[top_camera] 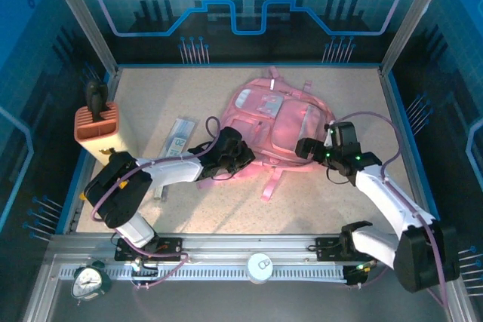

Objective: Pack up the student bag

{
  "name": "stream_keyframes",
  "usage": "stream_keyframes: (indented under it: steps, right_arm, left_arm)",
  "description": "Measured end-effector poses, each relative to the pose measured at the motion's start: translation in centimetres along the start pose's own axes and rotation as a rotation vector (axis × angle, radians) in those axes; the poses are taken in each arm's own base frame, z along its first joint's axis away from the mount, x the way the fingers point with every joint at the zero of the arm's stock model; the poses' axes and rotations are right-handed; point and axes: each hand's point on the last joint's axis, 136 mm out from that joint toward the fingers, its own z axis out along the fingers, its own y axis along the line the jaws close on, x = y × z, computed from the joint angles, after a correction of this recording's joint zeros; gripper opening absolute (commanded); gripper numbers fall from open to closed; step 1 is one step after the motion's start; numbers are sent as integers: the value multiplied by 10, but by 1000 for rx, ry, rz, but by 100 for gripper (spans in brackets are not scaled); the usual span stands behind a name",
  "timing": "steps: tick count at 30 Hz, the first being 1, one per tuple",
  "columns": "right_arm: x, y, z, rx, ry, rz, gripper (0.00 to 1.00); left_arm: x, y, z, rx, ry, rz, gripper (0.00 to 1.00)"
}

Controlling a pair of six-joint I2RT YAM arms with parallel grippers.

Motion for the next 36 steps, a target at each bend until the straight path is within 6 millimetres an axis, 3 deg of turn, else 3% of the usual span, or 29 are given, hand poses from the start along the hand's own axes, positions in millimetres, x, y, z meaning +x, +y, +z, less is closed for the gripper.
stream_keyframes:
  steps: [9,14,17,23,29,36]
  right_arm:
    - [71,40,-14,1,137,-232,91]
    - [107,61,2,27,196,-334,80]
    - [118,70,18,52,195,-357,72]
    - [105,78,40,109,114,-309,55]
    - [84,74,46,170,-4,-269,48]
    - [79,70,48,218,-26,-240,35]
  left_arm:
    - [2,1,2,-4,-8,-11,0]
    - [8,-1,3,-4,-19,8,0]
    - [11,-3,2,-2,-23,17,0]
    - [15,-10,-2,12,-37,32,0]
    - [19,-13,-3,17,-37,43,0]
    - [18,-14,-4,18,-44,44,0]
